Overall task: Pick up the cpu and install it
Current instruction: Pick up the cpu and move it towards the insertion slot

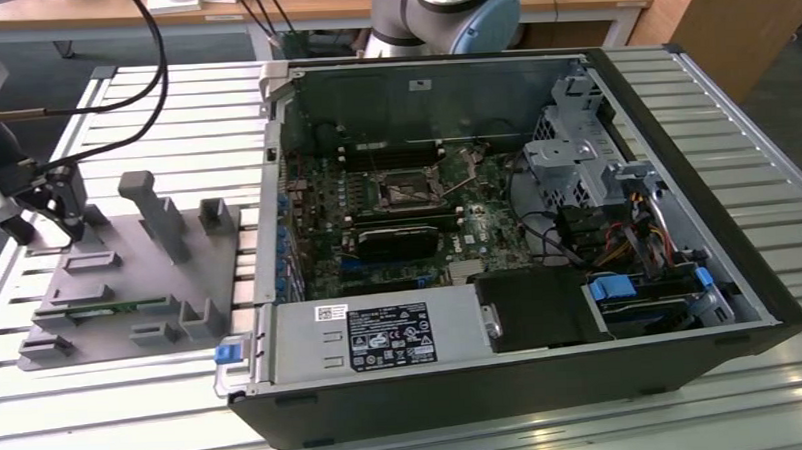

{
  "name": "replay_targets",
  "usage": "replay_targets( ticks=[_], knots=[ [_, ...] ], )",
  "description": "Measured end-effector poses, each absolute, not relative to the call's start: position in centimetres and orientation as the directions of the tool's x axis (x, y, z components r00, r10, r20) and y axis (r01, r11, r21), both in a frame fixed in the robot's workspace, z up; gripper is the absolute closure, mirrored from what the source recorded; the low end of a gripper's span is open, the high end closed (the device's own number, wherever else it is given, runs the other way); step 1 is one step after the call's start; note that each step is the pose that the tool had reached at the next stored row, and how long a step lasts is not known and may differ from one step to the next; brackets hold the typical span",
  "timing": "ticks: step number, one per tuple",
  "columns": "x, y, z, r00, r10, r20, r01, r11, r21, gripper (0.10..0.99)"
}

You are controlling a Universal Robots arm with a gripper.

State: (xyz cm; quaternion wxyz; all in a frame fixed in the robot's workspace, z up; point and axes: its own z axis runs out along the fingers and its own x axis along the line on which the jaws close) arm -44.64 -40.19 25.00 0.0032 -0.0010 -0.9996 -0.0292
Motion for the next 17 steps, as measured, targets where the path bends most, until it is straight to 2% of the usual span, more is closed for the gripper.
replay_targets(
  ticks=[17],
  knots=[
    [-44.65, -40.17, 25.50, -1.000, 0.002, 0.007, 0.002, 0.998, 0.058, 0.545]
  ],
)
